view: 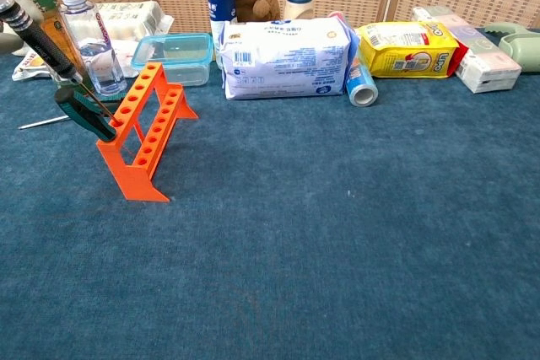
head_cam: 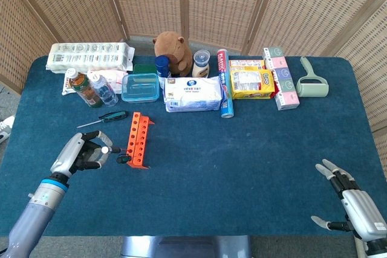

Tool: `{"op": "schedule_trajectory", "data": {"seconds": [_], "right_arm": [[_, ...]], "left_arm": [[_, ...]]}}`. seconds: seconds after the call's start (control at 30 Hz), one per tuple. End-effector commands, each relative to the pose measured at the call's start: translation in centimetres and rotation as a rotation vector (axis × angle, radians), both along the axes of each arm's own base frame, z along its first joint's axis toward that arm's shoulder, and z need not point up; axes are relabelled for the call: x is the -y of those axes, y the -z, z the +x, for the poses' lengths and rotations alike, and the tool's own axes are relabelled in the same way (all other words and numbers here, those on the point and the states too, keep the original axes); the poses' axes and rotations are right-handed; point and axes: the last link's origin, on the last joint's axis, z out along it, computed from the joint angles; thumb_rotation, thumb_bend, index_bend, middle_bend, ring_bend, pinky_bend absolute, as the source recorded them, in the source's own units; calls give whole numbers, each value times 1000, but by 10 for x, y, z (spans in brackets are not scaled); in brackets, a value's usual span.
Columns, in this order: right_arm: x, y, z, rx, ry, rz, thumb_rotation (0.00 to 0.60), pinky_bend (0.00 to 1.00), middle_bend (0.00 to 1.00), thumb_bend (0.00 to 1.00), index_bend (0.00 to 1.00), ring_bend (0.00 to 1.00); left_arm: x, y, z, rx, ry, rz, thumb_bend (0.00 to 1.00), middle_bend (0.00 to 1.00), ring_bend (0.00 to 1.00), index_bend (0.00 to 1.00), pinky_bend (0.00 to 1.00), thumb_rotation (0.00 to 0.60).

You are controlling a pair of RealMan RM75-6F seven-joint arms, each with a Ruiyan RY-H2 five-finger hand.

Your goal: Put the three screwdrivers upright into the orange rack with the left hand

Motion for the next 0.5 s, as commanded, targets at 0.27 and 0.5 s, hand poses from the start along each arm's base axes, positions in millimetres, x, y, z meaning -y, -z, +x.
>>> {"op": "schedule_trajectory", "data": {"seconds": [0.27,0.5], "right_arm": [[1,0,-1,0,3,-1,600,46,1,0,64,58],[1,-1,-1,1,4,-2,600,46,1,0,64,58]], "left_arm": [[-17,14,-4,-3,-40,-22,414,900,884,515,919,600],[-22,20,-4,-27,-49,-35,413,900,884,515,918,600]]}}
